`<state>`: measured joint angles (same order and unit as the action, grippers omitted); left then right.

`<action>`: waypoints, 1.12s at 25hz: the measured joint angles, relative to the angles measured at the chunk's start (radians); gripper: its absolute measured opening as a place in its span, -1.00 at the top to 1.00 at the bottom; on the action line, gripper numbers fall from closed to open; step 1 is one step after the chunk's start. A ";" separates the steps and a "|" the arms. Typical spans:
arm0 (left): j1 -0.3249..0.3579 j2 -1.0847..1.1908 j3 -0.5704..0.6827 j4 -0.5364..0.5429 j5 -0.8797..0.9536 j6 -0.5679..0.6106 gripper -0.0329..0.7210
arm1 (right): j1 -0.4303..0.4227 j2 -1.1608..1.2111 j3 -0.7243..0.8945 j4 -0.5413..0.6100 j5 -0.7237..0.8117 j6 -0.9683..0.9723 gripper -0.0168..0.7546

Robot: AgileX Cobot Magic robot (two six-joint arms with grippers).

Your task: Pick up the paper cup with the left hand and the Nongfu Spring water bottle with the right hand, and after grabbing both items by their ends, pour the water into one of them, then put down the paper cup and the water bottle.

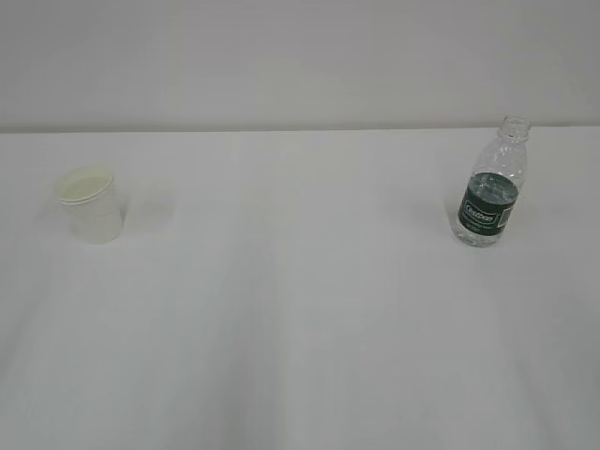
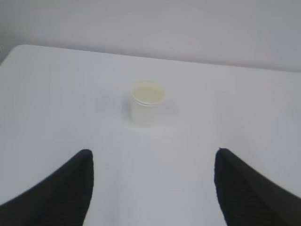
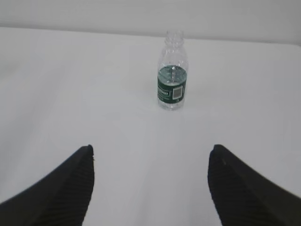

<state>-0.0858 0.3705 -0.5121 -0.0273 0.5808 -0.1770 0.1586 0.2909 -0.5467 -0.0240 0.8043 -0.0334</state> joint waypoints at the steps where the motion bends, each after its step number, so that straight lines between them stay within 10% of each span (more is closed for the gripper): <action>1: 0.000 -0.011 0.000 -0.046 0.019 0.059 -0.62 | 0.000 -0.012 0.000 -0.005 0.025 0.012 -0.50; 28: 0.000 -0.145 -0.023 -0.182 0.522 0.198 -0.60 | 0.000 -0.256 -0.007 -0.120 0.398 0.091 -0.48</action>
<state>-0.0858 0.2253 -0.5349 -0.2096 1.1030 0.0211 0.1586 0.0352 -0.5541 -0.1441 1.2027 0.0571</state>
